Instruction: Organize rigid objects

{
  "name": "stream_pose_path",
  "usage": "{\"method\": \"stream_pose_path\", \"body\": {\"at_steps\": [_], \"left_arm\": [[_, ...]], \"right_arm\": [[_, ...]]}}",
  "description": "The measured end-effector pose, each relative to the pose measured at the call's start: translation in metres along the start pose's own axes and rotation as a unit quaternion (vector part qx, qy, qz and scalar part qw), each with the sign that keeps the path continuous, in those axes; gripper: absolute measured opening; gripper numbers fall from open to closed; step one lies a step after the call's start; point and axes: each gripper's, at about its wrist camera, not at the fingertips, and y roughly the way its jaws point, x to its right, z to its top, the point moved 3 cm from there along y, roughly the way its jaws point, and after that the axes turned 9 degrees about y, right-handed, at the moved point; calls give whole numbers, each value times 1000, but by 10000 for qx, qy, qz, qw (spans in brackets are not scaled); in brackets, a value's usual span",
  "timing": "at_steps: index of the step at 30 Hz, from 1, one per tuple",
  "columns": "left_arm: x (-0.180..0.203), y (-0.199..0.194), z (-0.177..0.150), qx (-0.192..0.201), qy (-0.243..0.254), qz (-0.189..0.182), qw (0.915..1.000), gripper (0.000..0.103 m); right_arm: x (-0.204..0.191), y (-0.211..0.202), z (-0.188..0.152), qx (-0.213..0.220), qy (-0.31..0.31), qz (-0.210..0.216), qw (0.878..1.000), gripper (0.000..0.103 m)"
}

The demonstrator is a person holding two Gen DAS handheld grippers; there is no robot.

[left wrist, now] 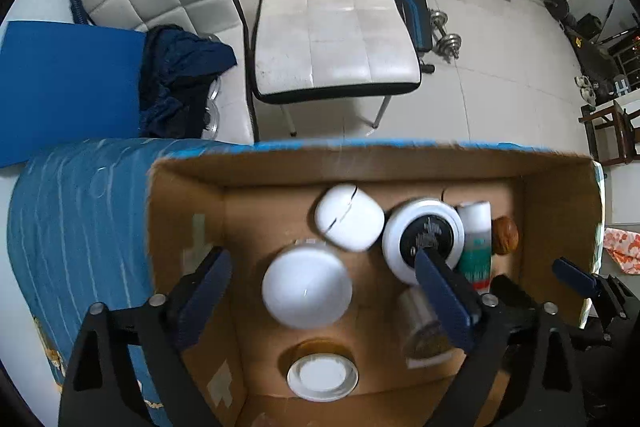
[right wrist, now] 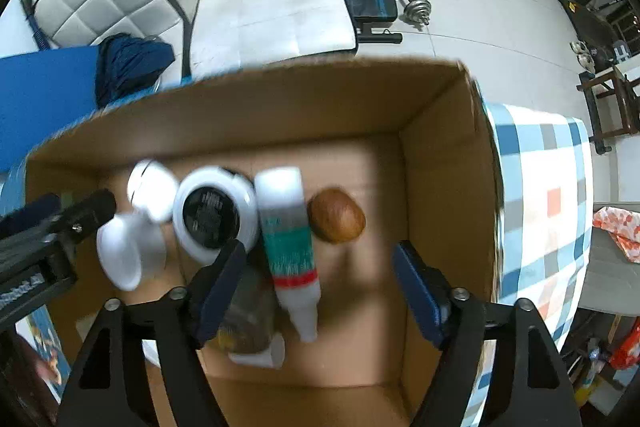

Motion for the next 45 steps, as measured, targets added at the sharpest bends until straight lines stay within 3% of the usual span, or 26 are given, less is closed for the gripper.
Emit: {"method": "stream_pose_path", "body": {"at_steps": [2, 5, 13, 21, 27, 36, 45], "left_arm": [[1, -12, -14, 149, 14, 34, 9999, 101], [3, -23, -31, 290, -30, -3, 9996, 102], [5, -44, -73, 448, -120, -35, 9989, 102], [6, -71, -99, 678, -252, -65, 9974, 102], [13, -120, -128, 1131, -300, -11, 9931, 102], [24, -208, -195, 1820, -243, 228, 9827, 102], [45, -273, -255, 2219, -115, 411, 9741, 102]], "right_arm": [[1, -4, -12, -20, -75, 50, 10000, 94], [0, -9, -33, -3, -243, 69, 9997, 103], [0, -23, -75, 68, -397, 153, 9991, 103], [8, -53, -94, 280, -368, 210, 9987, 103], [17, -98, -116, 609, -377, 385, 9967, 103], [41, -186, -188, 1155, -561, 626, 9898, 103], [67, -258, -264, 1464, -609, 876, 9834, 103]]}}
